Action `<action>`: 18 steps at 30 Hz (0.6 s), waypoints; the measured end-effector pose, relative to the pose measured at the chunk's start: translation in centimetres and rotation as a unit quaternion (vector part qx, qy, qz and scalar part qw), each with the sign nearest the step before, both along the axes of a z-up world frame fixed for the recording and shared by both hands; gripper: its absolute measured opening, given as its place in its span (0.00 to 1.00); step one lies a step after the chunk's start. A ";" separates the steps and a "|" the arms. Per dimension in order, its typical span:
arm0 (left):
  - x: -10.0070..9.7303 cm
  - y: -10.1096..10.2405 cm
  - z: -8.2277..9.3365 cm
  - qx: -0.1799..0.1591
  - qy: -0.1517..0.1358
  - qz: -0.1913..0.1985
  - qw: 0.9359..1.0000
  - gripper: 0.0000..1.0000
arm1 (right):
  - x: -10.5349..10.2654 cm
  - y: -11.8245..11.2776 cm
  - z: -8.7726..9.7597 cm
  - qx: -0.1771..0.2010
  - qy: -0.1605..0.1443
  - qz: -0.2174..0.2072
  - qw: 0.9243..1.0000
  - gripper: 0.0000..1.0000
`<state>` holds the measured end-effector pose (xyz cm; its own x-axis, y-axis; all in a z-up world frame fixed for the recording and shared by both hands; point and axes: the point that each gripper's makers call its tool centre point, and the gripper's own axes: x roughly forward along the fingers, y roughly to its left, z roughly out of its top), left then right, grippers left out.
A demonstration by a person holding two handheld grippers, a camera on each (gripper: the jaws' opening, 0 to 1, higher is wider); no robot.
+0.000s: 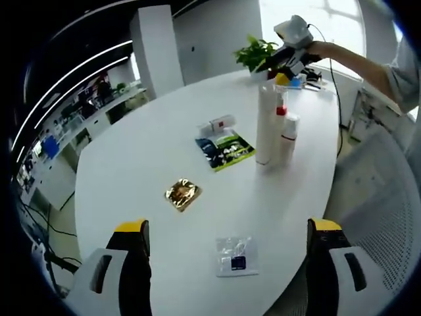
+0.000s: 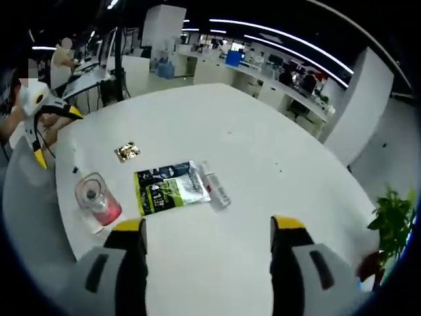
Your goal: Arrange the skincare products in the storage area until every visible bottle or jar stands upright without overlapping.
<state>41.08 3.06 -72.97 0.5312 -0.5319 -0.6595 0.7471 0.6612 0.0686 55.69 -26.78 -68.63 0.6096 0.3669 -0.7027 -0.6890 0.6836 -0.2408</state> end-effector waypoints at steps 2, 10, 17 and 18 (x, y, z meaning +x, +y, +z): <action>0.1 0.0 -0.3 0.002 -0.001 -0.001 1.000 0.97 | 0.7 0.3 -0.8 -0.012 0.010 0.013 1.000 0.72; 0.4 0.8 -1.3 0.017 0.015 0.007 1.000 0.97 | 4.3 2.1 -4.1 -0.003 0.050 0.022 0.999 0.59; 1.0 1.6 -1.6 0.022 0.020 0.021 0.999 0.97 | 6.8 3.8 -6.4 -0.017 0.077 0.048 0.996 0.54; 1.0 1.6 -1.6 0.022 0.020 0.022 0.999 0.97 | 7.1 3.9 -6.7 -0.017 0.079 0.049 0.996 0.53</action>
<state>42.08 4.67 -74.58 0.5259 -0.4788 -0.7030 0.7208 0.6897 0.0695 62.80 -22.91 -75.29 0.4526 0.3924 -0.8007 -0.7827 0.6050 -0.1459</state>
